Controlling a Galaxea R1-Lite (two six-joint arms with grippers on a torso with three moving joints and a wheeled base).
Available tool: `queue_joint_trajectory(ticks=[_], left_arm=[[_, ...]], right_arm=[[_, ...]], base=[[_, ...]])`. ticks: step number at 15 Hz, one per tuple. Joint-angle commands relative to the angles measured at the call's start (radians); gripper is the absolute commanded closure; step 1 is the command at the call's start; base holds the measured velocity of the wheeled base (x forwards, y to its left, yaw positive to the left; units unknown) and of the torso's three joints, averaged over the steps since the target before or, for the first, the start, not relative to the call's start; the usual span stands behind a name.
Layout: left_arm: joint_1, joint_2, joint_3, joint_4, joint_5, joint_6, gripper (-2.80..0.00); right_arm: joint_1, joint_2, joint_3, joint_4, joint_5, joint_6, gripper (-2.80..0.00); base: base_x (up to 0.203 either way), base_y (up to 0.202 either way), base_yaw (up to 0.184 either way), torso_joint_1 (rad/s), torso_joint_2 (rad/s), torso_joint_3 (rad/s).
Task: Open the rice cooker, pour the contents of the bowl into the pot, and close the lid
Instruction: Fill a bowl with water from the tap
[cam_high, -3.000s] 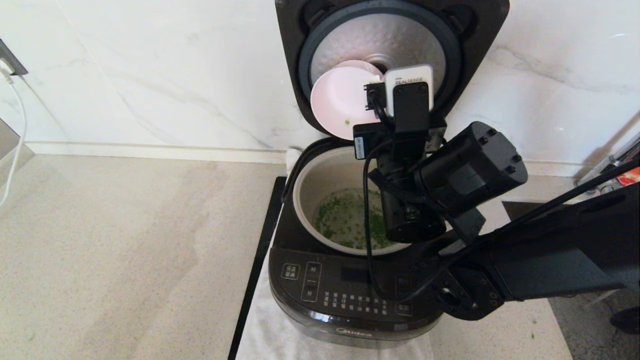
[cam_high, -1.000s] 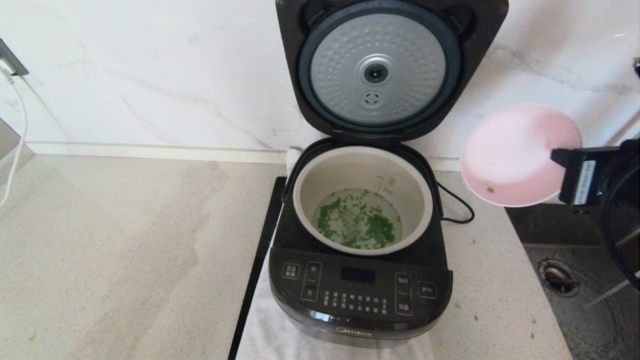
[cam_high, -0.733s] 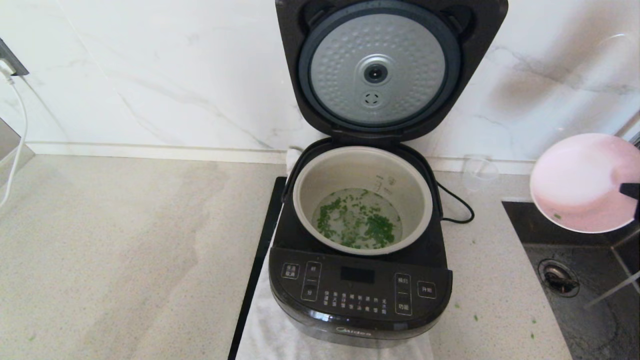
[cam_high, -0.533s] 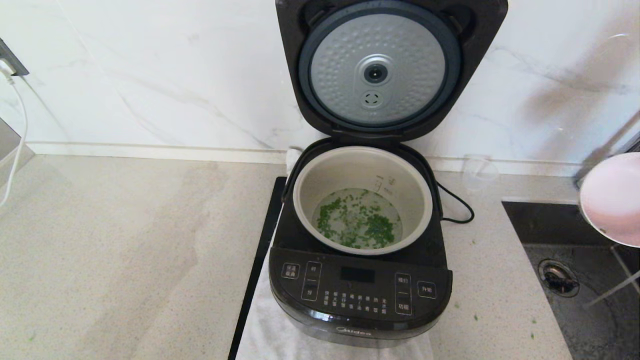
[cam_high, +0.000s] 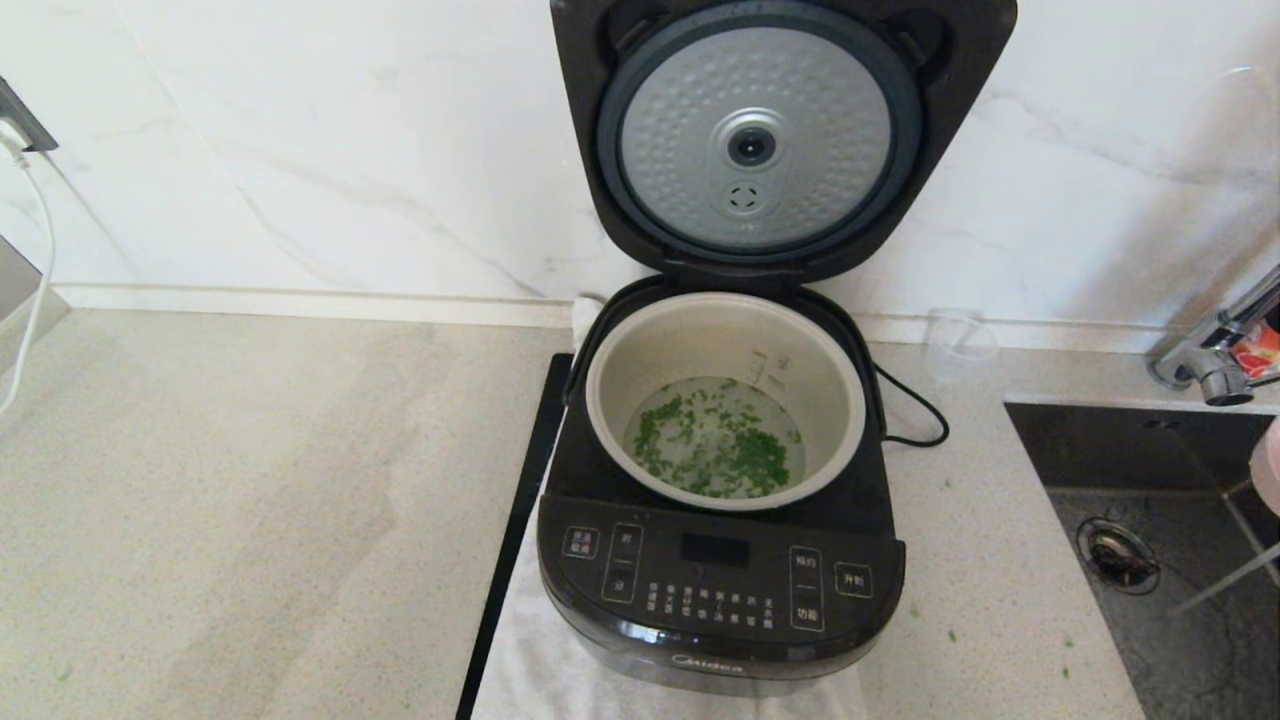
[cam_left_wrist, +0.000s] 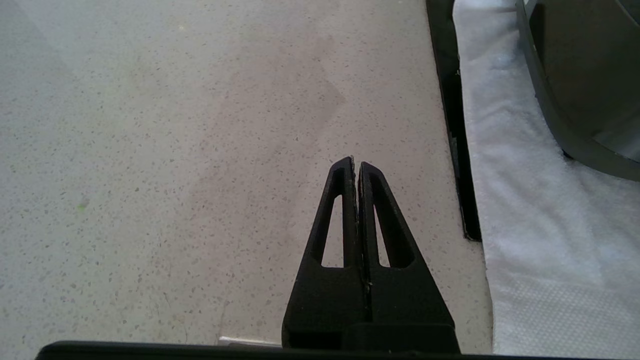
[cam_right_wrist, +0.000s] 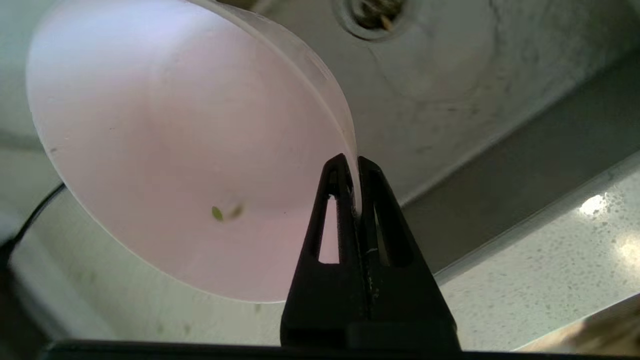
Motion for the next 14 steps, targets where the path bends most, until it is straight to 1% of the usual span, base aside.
queue_joint_trajectory(ticks=[1, 5, 8, 10, 11, 14], left_arm=[[0.000, -0.001, 0.002, -0.001, 0.000, 0.000, 0.00], [0.000, -0.001, 0.002, -0.001, 0.000, 0.000, 0.00], [0.000, -0.001, 0.002, -0.001, 0.000, 0.000, 0.00], [0.000, -0.001, 0.002, -0.001, 0.000, 0.000, 0.00], [0.000, -0.001, 0.002, -0.001, 0.000, 0.000, 0.00], [0.000, -0.001, 0.002, -0.001, 0.000, 0.000, 0.00]], right_arm=[[-0.086, 0.185, -0.051, 0.008, 0.032, 0.005, 0.00], [-0.206, 0.337, -0.209, 0.094, 0.103, 0.009, 0.00], [-0.266, 0.432, -0.349, 0.166, 0.136, 0.012, 0.00], [-0.286, 0.482, -0.435, 0.257, 0.175, 0.015, 0.00], [-0.288, 0.496, -0.459, 0.282, 0.190, 0.017, 0.00], [-0.285, 0.514, -0.496, 0.290, 0.213, 0.029, 0.00]], base=[[0.000, 0.000, 0.000, 0.000, 0.00, 0.000], [0.000, 0.000, 0.000, 0.000, 0.00, 0.000], [0.000, 0.000, 0.000, 0.000, 0.00, 0.000], [0.000, 0.000, 0.000, 0.000, 0.00, 0.000], [0.000, 0.000, 0.000, 0.000, 0.00, 0.000], [0.000, 0.000, 0.000, 0.000, 0.00, 0.000]])
